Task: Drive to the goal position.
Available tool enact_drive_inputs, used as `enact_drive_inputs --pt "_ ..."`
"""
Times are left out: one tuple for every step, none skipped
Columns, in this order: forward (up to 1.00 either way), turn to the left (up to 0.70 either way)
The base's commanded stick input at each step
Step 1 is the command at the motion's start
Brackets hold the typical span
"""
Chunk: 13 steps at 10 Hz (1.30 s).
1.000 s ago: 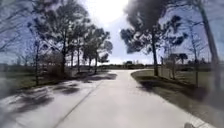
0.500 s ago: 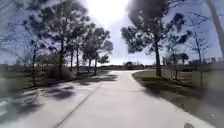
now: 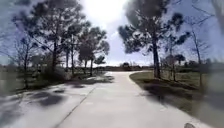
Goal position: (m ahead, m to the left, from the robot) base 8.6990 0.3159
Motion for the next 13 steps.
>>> enact_drive_inputs --pt "0.70 0.00" --pt "0.70 0.00" --pt "0.70 0.00" --pt "0.70 0.00" --pt "0.70 0.00" --pt "0.70 0.00" --pt "0.77 0.00" --pt "0.85 0.00" --pt "0.85 0.00" --pt "0.85 0.00" --pt "0.85 -0.06" --pt "0.85 -0.23" --pt "0.85 -0.34"
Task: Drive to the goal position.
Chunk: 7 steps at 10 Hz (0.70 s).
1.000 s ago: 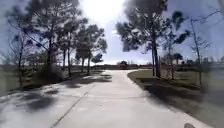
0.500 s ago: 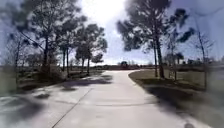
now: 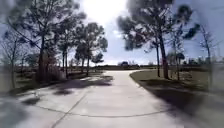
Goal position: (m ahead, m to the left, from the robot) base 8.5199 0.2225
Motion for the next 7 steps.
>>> enact_drive_inputs --pt "0.85 -0.11" --pt "0.85 0.00" --pt "0.85 0.00" --pt "0.85 0.00" --pt "0.85 0.00" --pt "0.85 0.00" --pt "0.85 0.00"
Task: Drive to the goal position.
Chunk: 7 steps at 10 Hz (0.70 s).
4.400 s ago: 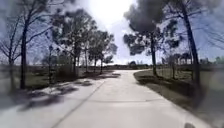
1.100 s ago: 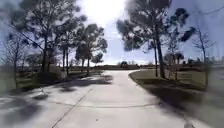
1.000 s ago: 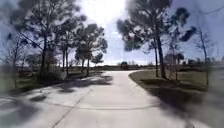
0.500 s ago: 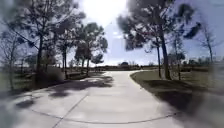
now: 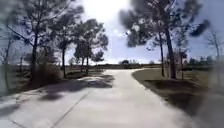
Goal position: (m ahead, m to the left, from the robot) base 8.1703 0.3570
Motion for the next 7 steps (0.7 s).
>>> enact_drive_inputs --pt "0.85 0.00" --pt "0.85 0.00" --pt "0.85 0.00" --pt "0.85 0.00" --pt "0.85 0.00" --pt "0.85 0.00" --pt "0.85 0.00"
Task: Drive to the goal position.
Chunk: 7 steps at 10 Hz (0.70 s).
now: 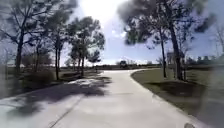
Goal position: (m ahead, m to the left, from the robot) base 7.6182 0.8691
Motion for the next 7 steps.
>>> enact_drive_inputs --pt "0.85 0.00" --pt "0.85 0.00" --pt "0.85 0.00" --pt "0.85 0.00" --pt "0.85 0.00" --pt "0.85 0.00" --pt "0.85 0.00"
